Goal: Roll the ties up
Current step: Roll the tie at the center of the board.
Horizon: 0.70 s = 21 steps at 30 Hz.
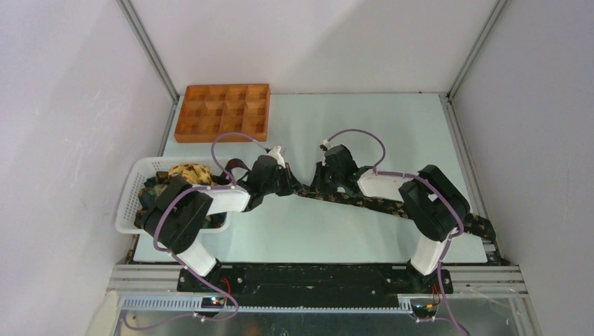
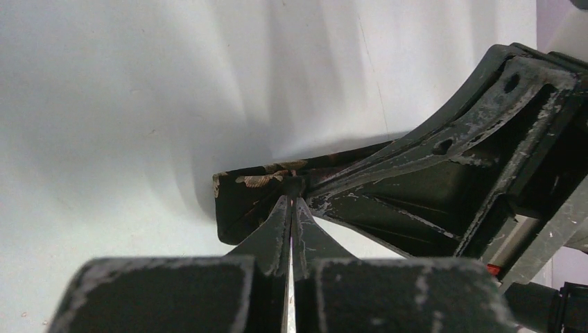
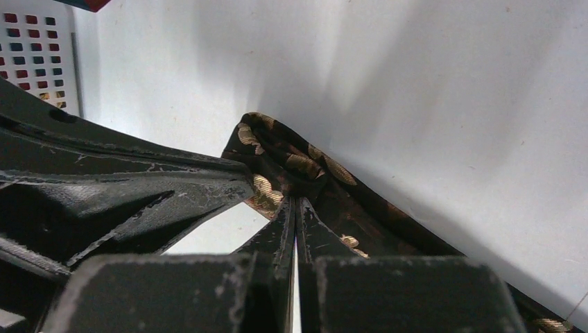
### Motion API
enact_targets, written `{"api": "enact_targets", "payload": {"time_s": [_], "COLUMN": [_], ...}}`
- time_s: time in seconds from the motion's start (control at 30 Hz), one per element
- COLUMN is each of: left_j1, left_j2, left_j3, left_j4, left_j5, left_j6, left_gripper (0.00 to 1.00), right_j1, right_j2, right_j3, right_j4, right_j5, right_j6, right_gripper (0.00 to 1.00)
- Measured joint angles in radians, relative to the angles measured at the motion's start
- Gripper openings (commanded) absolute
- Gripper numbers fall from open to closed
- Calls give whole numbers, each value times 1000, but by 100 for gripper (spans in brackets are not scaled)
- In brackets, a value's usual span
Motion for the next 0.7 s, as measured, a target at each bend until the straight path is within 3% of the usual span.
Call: {"api": "enact_targets", "payload": {"time_s": [0.23,0.47,0.6,0.7], "left_j1": [0,-1,0,0], "left_j2": [0,-18,-40,-56], "left_j3": [0,2,2,2], "left_j4": [-12,-48,-56,-67], "left_j5": [-3,-28,-45,-56], "left_j6": [8,18,23,23], "left_gripper": [5,34,37,29], "right_j1": [0,0,0,0], "right_j2": [23,34,39,42], "right_j3": [0,0,0,0], "right_j4": [0,10,17,22], "right_j5": [3,3,2,0], "right_j6": [0,0,0,1], "right_gripper": [0,0,0,0]}}
